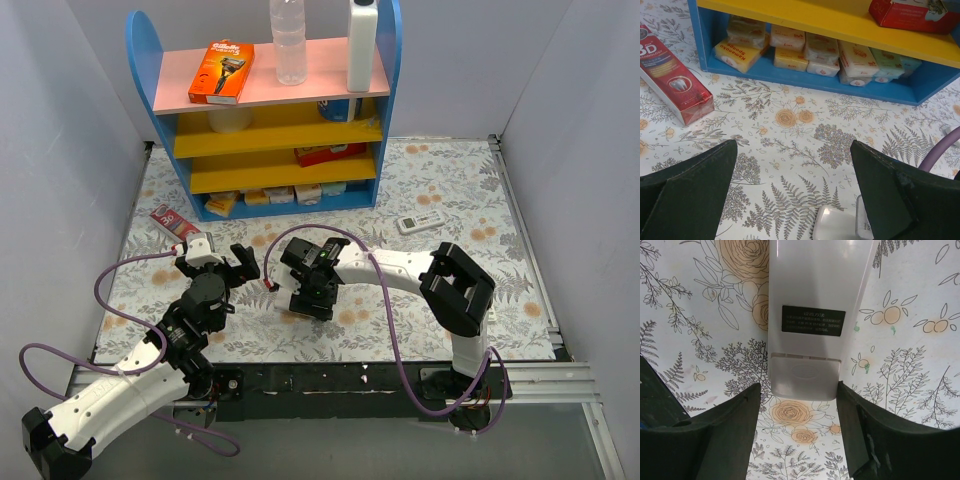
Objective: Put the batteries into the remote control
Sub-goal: Load the battery cover into the remote control.
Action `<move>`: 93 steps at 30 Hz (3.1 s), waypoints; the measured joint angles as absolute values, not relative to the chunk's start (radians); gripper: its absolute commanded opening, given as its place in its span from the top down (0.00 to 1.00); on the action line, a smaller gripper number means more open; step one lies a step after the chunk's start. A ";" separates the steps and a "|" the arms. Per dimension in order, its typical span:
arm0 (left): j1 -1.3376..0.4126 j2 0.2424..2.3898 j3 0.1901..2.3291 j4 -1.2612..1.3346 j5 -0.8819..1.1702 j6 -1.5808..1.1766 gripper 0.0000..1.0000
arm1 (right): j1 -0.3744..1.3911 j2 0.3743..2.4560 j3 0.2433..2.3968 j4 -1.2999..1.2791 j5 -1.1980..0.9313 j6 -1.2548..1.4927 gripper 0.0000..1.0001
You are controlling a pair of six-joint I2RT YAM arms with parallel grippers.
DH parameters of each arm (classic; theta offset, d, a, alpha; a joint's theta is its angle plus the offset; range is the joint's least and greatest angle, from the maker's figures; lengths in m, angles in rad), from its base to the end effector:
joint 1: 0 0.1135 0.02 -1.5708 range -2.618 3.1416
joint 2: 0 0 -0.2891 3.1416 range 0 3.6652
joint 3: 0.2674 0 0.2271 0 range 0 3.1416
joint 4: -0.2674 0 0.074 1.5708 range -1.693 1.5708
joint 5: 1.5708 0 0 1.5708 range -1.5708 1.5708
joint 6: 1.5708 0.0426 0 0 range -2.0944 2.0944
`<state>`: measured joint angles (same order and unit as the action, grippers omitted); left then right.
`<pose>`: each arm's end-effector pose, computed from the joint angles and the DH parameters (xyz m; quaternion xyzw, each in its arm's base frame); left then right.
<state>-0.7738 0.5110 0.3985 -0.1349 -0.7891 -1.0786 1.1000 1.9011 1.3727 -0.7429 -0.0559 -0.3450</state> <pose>0.0877 -0.0434 0.2645 -0.3440 0.6840 -0.2712 0.5833 0.1646 0.3286 0.2170 -0.6567 0.7387 0.0807 0.1284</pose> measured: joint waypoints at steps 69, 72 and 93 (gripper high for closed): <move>-0.579 1.277 0.582 -0.339 0.230 -1.417 0.18 | 0.962 1.299 0.722 -0.172 0.015 0.657 0.41; -0.579 1.277 0.580 -0.340 0.243 -1.423 0.19 | 0.961 1.322 0.722 -0.172 0.025 0.660 0.45; -0.579 1.277 0.562 -0.350 0.303 -1.440 0.44 | 0.928 1.506 0.846 -0.160 0.081 0.640 0.51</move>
<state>-0.5789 1.2770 0.5625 -0.3500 0.3031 -1.4403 0.9283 1.5063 0.8455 -0.1604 0.0814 0.6403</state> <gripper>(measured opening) 0.570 0.490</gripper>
